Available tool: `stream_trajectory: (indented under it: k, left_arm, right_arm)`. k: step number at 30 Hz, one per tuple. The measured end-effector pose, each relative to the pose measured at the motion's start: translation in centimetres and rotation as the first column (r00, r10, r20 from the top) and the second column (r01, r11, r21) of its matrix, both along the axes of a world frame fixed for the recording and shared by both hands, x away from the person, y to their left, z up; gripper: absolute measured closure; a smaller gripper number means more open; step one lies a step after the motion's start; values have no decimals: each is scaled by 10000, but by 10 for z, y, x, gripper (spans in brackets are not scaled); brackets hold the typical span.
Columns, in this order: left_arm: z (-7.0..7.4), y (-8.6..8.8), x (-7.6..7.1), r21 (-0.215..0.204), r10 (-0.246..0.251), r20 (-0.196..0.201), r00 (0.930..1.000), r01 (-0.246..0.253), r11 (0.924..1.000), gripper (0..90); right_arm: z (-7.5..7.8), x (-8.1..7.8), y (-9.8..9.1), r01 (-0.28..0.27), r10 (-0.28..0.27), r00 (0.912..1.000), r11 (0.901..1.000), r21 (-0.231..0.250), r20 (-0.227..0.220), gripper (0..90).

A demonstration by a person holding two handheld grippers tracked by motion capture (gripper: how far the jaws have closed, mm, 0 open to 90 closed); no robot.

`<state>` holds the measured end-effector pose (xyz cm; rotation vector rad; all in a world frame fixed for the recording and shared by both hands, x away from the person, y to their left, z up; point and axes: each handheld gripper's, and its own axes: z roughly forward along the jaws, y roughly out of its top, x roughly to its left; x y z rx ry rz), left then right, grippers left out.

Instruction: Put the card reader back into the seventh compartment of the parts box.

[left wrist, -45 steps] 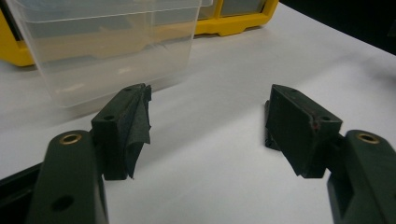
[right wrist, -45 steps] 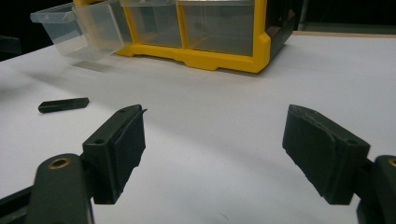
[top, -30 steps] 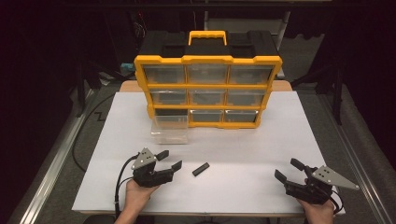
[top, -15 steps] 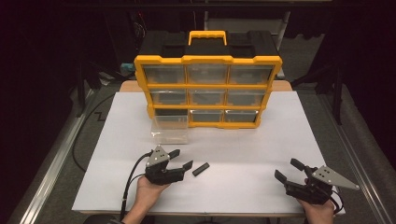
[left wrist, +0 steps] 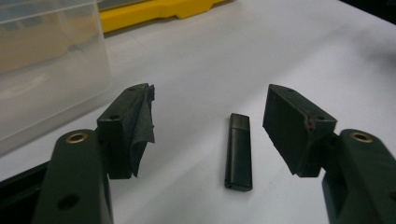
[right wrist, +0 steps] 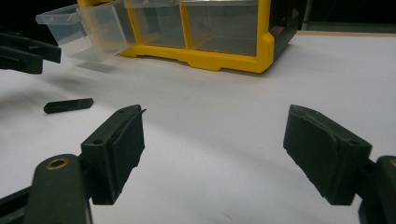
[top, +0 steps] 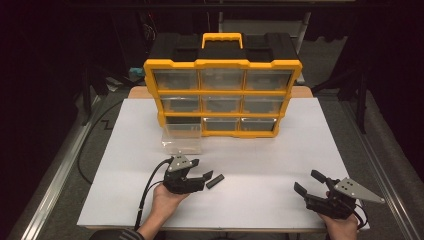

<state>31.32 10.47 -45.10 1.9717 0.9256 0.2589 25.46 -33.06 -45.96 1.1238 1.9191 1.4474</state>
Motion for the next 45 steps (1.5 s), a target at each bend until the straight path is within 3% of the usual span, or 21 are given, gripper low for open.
stream_trajectory:
  k: [4,8,11,13,20,22,24,25,30,38,45]
  left_arm:
    - [6,-10,4,620,-134,-485,9987,163,9979,357]
    - [10,-14,8,755,-274,-938,9952,346,9965,361]
    - [14,-18,13,1263,-358,-1311,9907,525,9906,368]
    - [15,-20,13,1382,-351,-1365,9900,541,9889,377]
    - [19,-28,19,2265,-633,-1896,9798,1063,9682,403]
    - [20,-31,20,2538,-688,-2026,9768,1203,9597,429]
    - [19,-35,21,2908,-793,-2274,9706,1454,9457,444]
    - [19,-35,21,2908,-793,-2274,9706,1454,9457,446]
    - [17,-41,24,3291,-756,-2657,9611,1642,9299,445]
    - [13,-47,26,3496,-785,-3121,9468,1913,9172,487]
    - [10,-50,27,3725,-809,-3302,9405,2086,9043,557]
  right_arm:
    - [0,0,0,50,-49,10000,10000,36,-21,208]
    - [0,0,0,56,-56,10000,10000,54,2,207]
    - [0,-1,-1,48,-48,10000,10000,79,13,208]
    - [0,-1,-1,42,-42,10000,10000,65,36,208]
    - [0,-1,-2,-5,5,10000,10000,87,25,208]
    - [0,-1,-2,-15,14,10000,10000,85,30,208]
    - [0,-1,-1,-17,16,10000,10000,75,25,208]
    - [0,-1,-2,-18,18,10000,10000,78,22,208]
    - [0,-1,-2,-8,7,10000,9999,102,24,208]
    - [0,-1,-2,-22,22,10000,9999,121,-19,208]
    - [0,-1,-2,-32,32,10000,9999,166,-29,209]
